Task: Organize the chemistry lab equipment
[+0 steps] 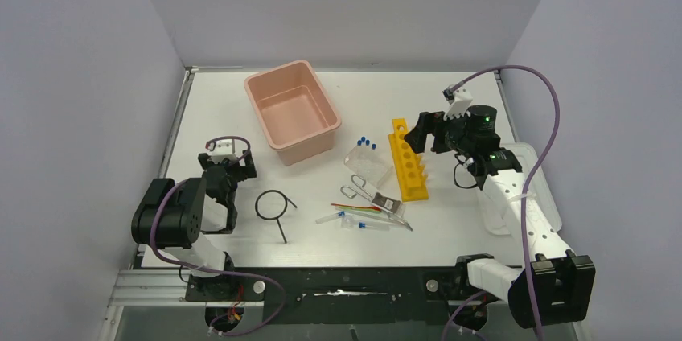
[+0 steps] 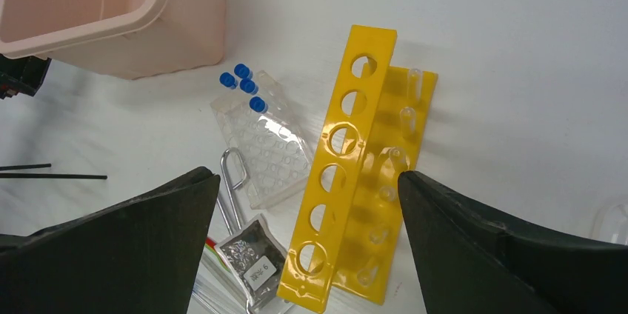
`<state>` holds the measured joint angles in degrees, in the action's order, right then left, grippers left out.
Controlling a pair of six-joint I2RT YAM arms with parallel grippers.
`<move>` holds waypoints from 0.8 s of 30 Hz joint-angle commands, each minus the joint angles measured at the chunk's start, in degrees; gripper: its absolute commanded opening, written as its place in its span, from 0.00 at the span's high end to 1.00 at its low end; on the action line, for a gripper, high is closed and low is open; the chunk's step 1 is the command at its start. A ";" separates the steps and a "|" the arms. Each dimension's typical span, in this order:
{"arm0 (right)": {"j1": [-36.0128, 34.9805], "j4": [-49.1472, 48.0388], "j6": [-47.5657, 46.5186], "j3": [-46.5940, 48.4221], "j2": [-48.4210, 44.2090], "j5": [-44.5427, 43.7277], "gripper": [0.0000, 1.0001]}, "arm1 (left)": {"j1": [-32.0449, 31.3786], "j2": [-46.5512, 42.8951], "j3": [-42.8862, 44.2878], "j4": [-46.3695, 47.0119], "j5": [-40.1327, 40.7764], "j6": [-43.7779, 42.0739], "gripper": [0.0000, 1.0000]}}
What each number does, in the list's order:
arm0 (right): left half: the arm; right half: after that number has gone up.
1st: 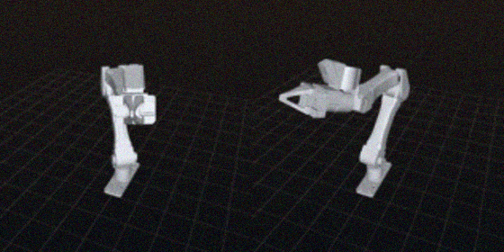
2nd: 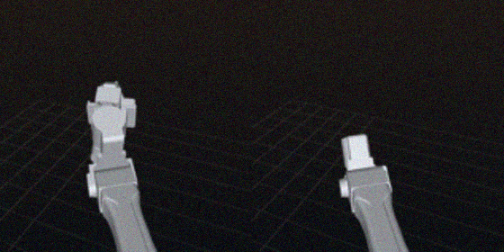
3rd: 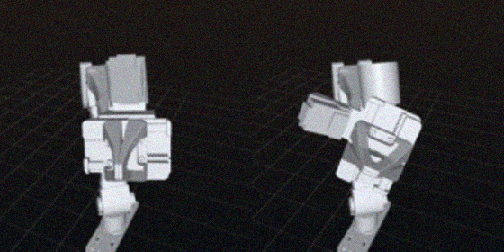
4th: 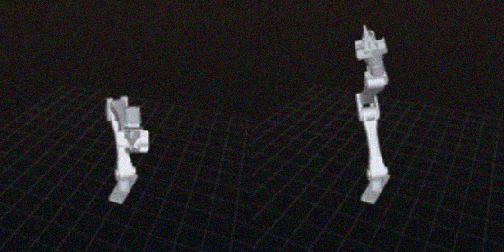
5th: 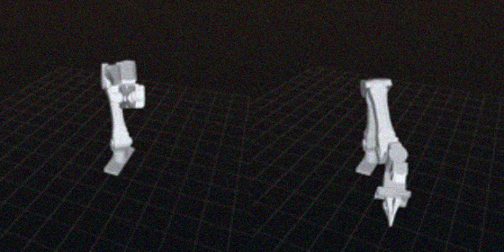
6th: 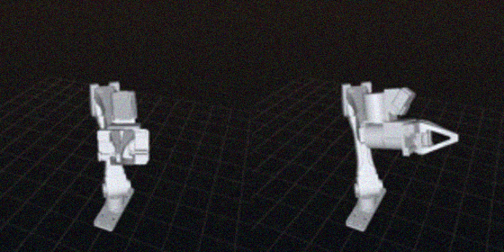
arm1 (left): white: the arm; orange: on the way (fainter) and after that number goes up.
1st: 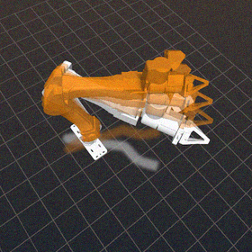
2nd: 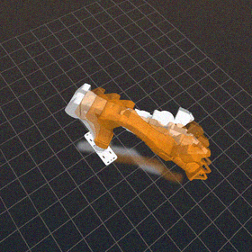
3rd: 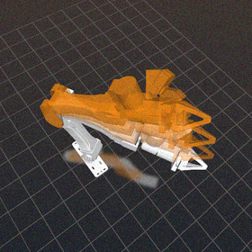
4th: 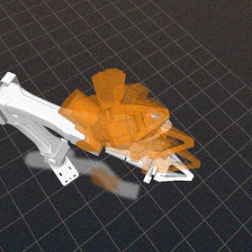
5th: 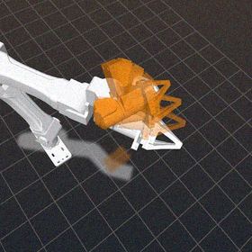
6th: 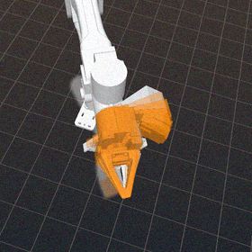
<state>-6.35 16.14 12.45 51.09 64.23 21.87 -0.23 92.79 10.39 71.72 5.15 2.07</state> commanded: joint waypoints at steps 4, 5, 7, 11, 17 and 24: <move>0.74 -2.14 -1.50 1.11 -1.24 -0.01 0.02 | 0.27 -1.32 1.04 2.95 -0.50 -0.61 0.12; 0.86 -1.90 -1.89 1.18 -1.36 -0.08 0.02 | 0.50 -1.32 1.11 2.61 -0.94 -0.45 0.12; 1.14 -1.52 -2.66 1.28 -1.11 -0.12 0.02 | 0.67 -1.31 1.13 2.54 -1.13 -0.26 0.12; 1.30 -1.74 -2.66 1.87 0.46 0.87 0.02 | 1.14 -1.21 1.57 1.68 -2.08 0.13 0.12; 1.32 -3.78 -0.83 2.08 1.70 2.97 0.02 | 1.58 -6.47 7.67 -13.51 2.99 1.98 0.12; 1.21 -9.03 1.70 -0.41 4.42 6.21 0.02 | -1.26 -31.73 6.79 -21.27 25.77 20.34 0.12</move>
<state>-5.26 13.98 11.97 51.05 67.16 24.58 -0.58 73.25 15.22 55.13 15.25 7.35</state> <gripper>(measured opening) 0.977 0.881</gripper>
